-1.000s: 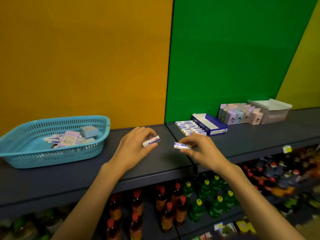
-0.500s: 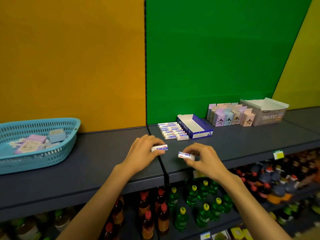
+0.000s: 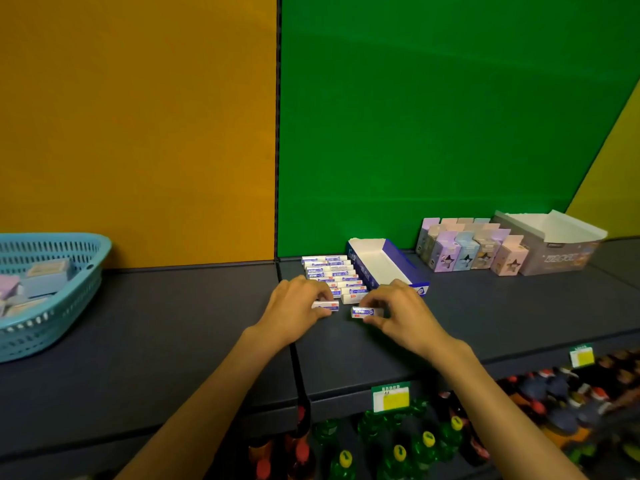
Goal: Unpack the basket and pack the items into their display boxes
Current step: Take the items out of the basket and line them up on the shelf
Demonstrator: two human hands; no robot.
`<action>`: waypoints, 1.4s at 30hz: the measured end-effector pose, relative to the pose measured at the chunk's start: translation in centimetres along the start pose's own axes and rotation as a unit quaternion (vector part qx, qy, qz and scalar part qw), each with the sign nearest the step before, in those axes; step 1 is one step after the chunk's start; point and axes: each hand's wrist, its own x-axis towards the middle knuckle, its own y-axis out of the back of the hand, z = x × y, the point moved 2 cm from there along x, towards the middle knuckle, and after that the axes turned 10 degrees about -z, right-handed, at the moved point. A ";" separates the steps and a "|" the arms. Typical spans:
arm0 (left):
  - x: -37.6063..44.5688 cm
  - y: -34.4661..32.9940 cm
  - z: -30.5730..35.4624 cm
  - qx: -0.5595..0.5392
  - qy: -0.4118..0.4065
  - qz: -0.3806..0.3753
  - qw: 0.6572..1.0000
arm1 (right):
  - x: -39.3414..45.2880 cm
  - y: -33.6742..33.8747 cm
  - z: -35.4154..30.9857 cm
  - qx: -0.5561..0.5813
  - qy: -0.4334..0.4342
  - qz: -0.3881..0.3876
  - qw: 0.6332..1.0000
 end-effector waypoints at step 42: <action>-14.8 10.2 -0.8 0.134 0.244 0.111 0.954 | 5.4 -1.7 -12.5 0.047 0.260 0.032 0.964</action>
